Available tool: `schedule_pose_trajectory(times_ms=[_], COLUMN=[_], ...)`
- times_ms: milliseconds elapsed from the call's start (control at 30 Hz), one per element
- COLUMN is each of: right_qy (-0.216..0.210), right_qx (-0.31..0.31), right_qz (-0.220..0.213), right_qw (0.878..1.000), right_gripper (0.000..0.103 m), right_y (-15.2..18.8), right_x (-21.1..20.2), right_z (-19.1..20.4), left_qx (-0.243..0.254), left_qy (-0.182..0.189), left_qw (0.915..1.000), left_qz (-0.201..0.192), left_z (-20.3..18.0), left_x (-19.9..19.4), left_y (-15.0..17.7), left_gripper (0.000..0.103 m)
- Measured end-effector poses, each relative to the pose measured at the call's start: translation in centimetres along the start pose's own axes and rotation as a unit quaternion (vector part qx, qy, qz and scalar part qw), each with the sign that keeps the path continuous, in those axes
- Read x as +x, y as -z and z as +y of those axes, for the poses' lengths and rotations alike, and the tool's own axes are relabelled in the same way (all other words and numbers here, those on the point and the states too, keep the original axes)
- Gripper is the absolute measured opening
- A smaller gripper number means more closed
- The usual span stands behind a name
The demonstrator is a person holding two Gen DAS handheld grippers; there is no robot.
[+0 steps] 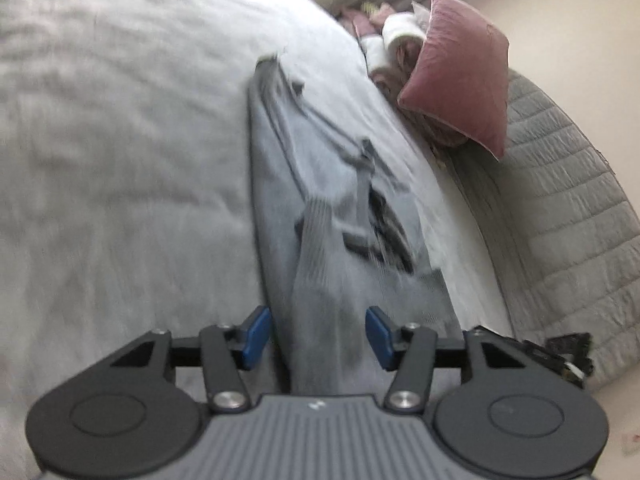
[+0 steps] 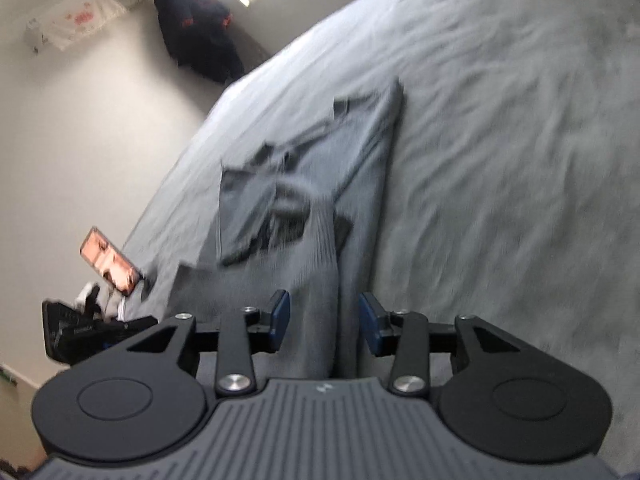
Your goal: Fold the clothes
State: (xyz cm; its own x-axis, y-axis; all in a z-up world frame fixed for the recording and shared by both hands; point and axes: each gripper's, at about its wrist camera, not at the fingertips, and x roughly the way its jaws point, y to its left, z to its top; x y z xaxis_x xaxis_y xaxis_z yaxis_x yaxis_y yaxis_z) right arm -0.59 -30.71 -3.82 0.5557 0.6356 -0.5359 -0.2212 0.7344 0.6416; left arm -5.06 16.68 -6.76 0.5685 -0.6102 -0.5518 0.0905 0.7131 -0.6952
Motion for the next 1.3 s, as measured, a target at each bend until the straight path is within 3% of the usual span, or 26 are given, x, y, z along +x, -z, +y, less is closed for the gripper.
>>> schedule_pose_trajectory(times_ms=[167,300,400,467,500,667,800,833,933,1033,1167,1300], right_qy=[0.0,0.017,0.041,0.054,0.058,0.07,0.122,0.129,0.158,0.179,0.164,0.163], right_qx=[-0.011,-0.033,-0.046,-0.055,-0.059,-0.075,-0.137,-0.148,-0.193,-0.261,-0.303,-0.343], right_qz=[-0.024,-0.023,-0.024,-0.027,-0.031,-0.084,-0.078,-0.08,-0.091,-0.123,-0.12,-0.086], right_qw=[1.0,0.999,0.998,0.997,0.996,0.991,0.98,0.977,0.964,0.941,0.931,0.921], right_gripper=[0.043,0.043,0.043,0.03,0.014,0.014,0.015,0.019,0.035,0.043,0.047,0.047], right_y=[-0.7,-1.0,-0.9,-0.8,-0.6,0.3,1.2,1.4,1.7,2.5,3.2,4.2], right_x=[1.3,3.0,4.4,5.2,5.4,4.7,5.8,6.0,5.8,4.9,5.0,6.7], right_z=[0.8,1.5,1.7,1.6,1.5,2.5,3.0,3.1,4.6,6.3,7.5,7.4], left_qx=[0.027,0.04,0.031,0.028,0.034,0.065,0.089,0.089,0.109,0.162,0.226,0.281], left_qy=[-0.004,-0.023,-0.031,-0.027,-0.029,-0.054,-0.081,-0.083,-0.106,-0.118,-0.09,-0.107], left_qw=[0.9993,0.9988,0.9988,0.9987,0.9981,0.9945,0.9906,0.9902,0.9826,0.9695,0.9631,0.9504], left_qz=[-0.026,-0.018,-0.021,-0.034,-0.044,-0.063,-0.066,-0.069,-0.106,-0.142,-0.116,-0.08], left_z=[-1.4,-1.6,-1.1,-0.9,-1.1,-1.4,-1.4,-1.5,-2.6,-4.3,-5.8,-5.9], left_x=[1.3,3.0,3.7,3.7,3.5,3.6,4.2,4.0,2.8,1.9,2.7,4.4], left_y=[-1.6,-2.5,-2.6,-2.7,-2.5,-1.9,-1.5,-1.6,-1.5,-1.0,-0.1,1.3], left_gripper=[0.046,0.037,0.023,0.007,0.007,0.008,0.016,0.018,0.04,0.041,0.044,0.045])
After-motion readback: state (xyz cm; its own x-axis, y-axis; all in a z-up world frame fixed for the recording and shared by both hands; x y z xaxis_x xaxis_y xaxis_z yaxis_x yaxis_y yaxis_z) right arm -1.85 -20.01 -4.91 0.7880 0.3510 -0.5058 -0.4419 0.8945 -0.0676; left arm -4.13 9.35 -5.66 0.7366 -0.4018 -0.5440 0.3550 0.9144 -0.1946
